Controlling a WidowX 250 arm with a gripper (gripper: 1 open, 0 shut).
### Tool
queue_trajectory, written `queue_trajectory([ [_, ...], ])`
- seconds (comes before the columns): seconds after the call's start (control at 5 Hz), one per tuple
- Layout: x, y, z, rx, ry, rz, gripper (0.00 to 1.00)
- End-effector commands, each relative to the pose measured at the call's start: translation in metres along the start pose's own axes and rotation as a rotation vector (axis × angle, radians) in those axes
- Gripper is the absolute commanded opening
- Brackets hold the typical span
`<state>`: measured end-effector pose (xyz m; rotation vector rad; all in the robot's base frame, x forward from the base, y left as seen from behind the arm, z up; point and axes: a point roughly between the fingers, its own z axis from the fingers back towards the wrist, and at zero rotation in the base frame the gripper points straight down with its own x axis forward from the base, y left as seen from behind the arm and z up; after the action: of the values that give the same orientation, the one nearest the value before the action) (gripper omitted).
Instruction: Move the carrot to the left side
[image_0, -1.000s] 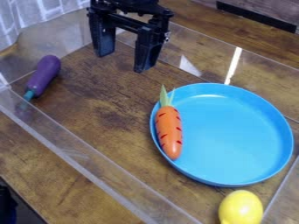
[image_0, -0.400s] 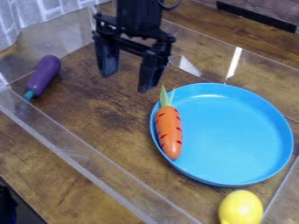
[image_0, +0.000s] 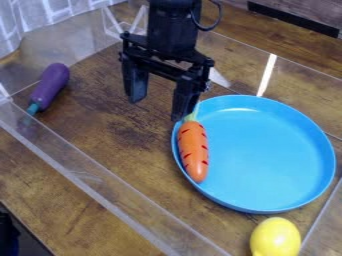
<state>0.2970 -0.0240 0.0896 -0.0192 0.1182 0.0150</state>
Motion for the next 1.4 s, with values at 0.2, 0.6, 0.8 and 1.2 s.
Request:
queue_trajectory([
  [0.2, 0.008, -0.016, -0.004, -0.011, -0.039, -0.015, 1.00],
  [0.6, 0.017, -0.027, -0.030, -0.003, -0.045, -0.008, 1.00],
  [0.8, 0.022, -0.030, -0.040, -0.009, -0.060, -0.009, 1.00],
  [1.2, 0.032, -0.034, -0.050, -0.005, -0.079, -0.020, 1.00],
])
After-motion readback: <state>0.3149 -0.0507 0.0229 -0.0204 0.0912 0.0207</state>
